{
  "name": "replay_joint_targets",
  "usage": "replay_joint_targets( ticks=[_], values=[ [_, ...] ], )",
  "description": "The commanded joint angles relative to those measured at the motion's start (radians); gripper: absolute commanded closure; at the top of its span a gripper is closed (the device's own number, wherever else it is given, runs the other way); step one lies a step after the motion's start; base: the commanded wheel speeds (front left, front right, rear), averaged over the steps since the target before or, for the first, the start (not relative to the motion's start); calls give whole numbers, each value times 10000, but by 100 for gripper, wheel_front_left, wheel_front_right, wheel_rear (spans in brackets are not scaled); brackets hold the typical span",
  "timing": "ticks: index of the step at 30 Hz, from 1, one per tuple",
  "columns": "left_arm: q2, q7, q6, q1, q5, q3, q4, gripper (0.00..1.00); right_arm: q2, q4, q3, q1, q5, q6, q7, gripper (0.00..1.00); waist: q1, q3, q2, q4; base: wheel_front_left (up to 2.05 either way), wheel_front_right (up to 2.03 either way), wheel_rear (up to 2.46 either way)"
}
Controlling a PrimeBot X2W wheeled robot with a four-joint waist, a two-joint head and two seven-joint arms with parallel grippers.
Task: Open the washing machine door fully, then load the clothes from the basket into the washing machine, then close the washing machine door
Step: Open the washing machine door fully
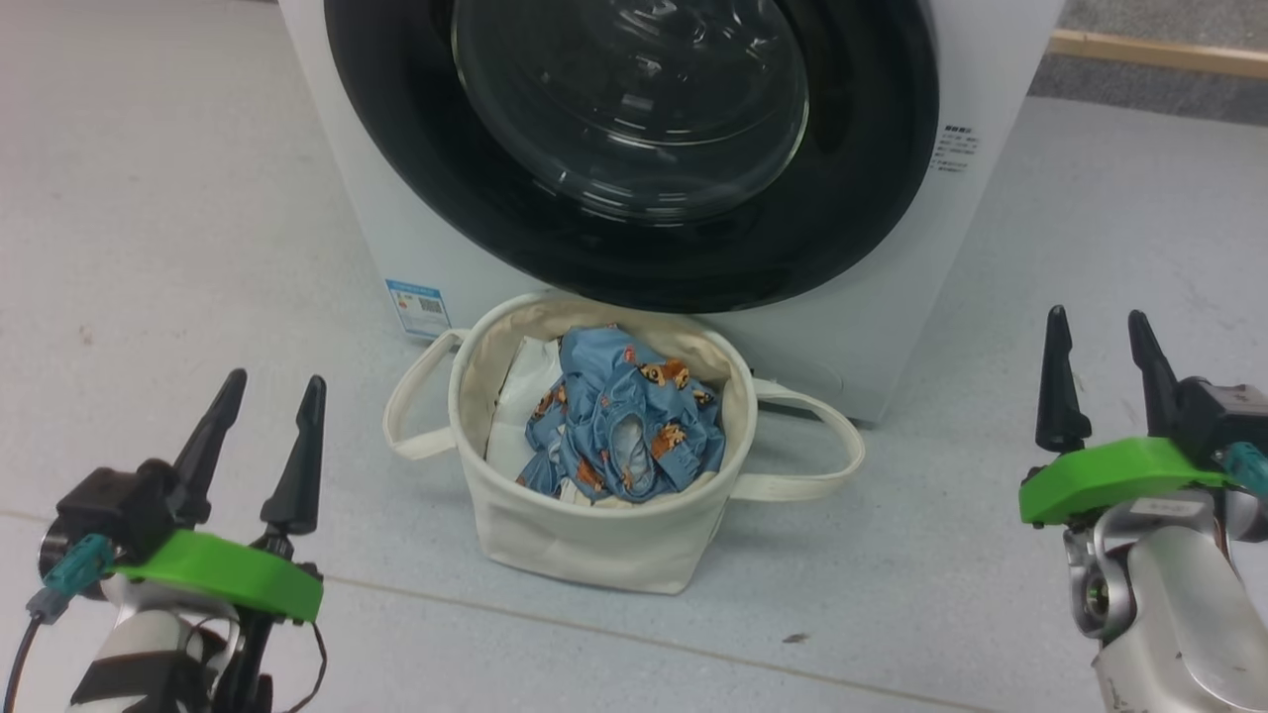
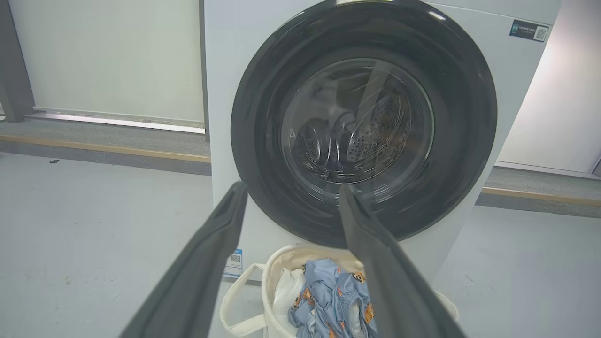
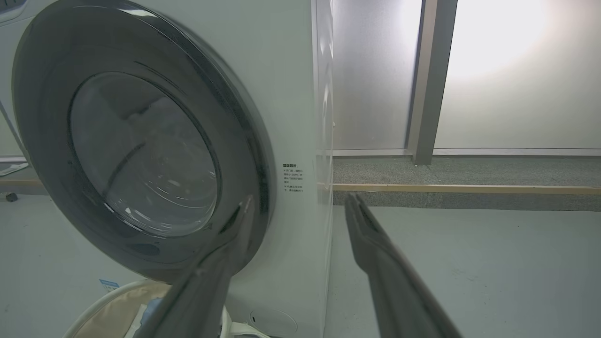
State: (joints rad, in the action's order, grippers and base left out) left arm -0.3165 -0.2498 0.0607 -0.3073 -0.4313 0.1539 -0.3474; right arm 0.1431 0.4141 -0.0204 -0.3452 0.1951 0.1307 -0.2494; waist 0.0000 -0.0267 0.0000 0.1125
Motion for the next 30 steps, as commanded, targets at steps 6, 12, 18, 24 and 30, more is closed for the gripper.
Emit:
replay_joint_targets(
  ticks=[6, 12, 18, 24, 30],
  values=[
    [-322, -120, -237, -355, 492, -508, 416, 0, 25, -354, -117, -689, 180, 0, -124, 0, 0, -462, 0, 163, 0, 0, 0],
    [-230, -120, -148, -461, 698, -525, 485, 0, 40, -270, -374, -1109, 444, 0, -124, 0, 0, -1022, 0, 298, 0, 0, 0],
    [-78, -120, -63, -627, 835, -673, 490, 0, 198, -289, -607, -1660, 753, 0, -124, 0, 0, -1670, 0, 425, 0, 0, 0],
    [56, -120, 76, -807, 901, -851, 524, 0, 352, -338, -701, -2209, 1015, 0, -124, 0, 0, -2259, 0, 505, 0, 0, 0],
    [193, -120, 243, -1168, 957, -1096, 578, 0, 455, -472, -722, -3028, 1616, 0, -124, 100, 0, -3038, 0, 593, 0, 0, 0]
  ],
)
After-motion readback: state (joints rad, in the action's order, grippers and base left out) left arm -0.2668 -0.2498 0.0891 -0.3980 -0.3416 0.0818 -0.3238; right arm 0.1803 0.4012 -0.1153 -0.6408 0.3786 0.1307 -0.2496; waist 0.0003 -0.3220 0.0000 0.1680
